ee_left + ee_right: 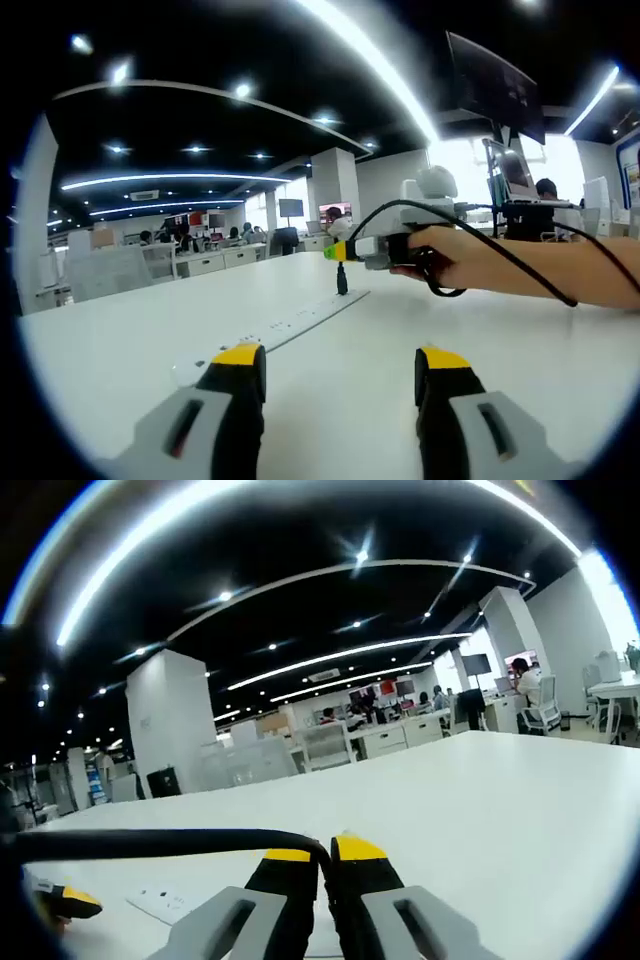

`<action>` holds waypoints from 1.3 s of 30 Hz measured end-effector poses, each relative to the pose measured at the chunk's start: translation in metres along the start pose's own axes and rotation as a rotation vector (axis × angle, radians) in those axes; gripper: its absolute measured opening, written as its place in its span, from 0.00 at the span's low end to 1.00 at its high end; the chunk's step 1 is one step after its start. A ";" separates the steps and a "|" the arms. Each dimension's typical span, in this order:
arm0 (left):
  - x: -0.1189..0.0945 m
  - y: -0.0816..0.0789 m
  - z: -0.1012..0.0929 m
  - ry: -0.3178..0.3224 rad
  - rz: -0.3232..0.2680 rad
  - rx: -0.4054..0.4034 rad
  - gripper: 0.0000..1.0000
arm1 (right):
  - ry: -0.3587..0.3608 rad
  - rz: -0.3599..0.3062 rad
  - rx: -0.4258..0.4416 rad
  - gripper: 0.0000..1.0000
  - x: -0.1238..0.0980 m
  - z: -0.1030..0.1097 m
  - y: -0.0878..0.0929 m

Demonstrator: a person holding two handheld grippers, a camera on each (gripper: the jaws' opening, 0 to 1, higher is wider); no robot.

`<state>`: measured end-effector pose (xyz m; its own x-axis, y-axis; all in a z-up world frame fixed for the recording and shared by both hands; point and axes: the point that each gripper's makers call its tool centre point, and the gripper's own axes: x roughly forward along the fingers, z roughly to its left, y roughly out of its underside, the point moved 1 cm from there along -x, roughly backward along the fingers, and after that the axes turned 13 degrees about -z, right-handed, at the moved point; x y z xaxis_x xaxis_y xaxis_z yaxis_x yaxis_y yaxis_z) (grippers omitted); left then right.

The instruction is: Locate the USB plug end of the data cable currently connected to the USB port on the desk. Grip the plug, withdraw it from the port, and place it onto the desktop.

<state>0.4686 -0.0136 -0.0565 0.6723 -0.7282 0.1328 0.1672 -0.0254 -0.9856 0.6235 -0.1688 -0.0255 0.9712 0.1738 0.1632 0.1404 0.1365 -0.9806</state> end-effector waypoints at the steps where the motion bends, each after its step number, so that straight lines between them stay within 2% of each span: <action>1: 0.000 0.000 0.000 0.000 0.000 0.000 0.60 | -0.014 0.008 -0.035 0.06 0.001 0.001 0.000; 3: 0.000 0.000 0.000 0.000 0.000 -0.002 0.60 | -0.021 0.011 0.011 0.06 0.001 0.000 0.000; 5: 0.000 0.000 0.000 0.000 0.000 -0.004 0.60 | -0.029 0.008 0.106 0.06 0.000 -0.002 0.000; 7: 0.000 0.000 0.000 -0.001 0.000 -0.007 0.60 | -0.016 0.009 0.091 0.06 -0.002 -0.013 -0.001; 8: 0.000 0.000 0.000 -0.001 0.000 -0.007 0.60 | -0.045 0.014 0.109 0.06 -0.002 -0.012 0.000; 9: 0.000 0.000 0.000 0.000 0.000 -0.008 0.60 | -0.044 0.012 0.108 0.06 -0.003 -0.013 0.000; 11: 0.000 0.000 0.000 0.000 0.001 -0.007 0.60 | -0.046 0.011 0.098 0.06 -0.002 -0.011 0.000; 14: 0.000 0.000 0.000 0.000 0.003 -0.004 0.60 | -0.043 0.023 0.030 0.06 0.000 -0.010 -0.001; 17: 0.001 0.001 -0.001 0.001 0.005 0.002 0.60 | -0.087 0.043 -0.127 0.06 0.000 -0.001 -0.001; 18: 0.001 0.001 -0.001 0.003 0.006 0.005 0.60 | -0.099 0.044 -0.151 0.06 0.000 0.002 -0.001; 20: 0.001 0.001 -0.001 0.004 0.009 0.010 0.60 | -0.086 0.059 -0.223 0.06 0.002 0.004 0.000; 24: 0.001 0.001 -0.001 0.003 0.009 0.006 0.60 | -0.078 0.050 -0.060 0.06 -0.003 0.001 0.000; 26: 0.001 0.001 -0.001 0.004 0.008 0.004 0.60 | -0.064 0.049 -0.063 0.06 -0.004 -0.011 -0.002; 28: 0.001 0.001 -0.001 0.004 0.009 0.004 0.60 | -0.064 0.036 0.031 0.06 -0.006 -0.010 -0.001; 32: 0.001 0.001 -0.001 0.003 0.009 0.003 0.60 | -0.059 0.048 -0.053 0.06 -0.005 -0.007 -0.001; 36: 0.001 0.001 -0.001 0.003 0.008 0.003 0.60 | -0.060 0.054 -0.067 0.06 -0.002 -0.002 0.000; 39: 0.001 0.001 -0.001 0.003 0.008 0.004 0.60 | -0.064 0.067 -0.156 0.06 0.001 0.003 0.000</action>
<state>0.4692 -0.0152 -0.0572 0.6711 -0.7307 0.1249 0.1646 -0.0174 -0.9862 0.6242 -0.1659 -0.0250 0.9657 0.2402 0.0984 0.1085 -0.0292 -0.9937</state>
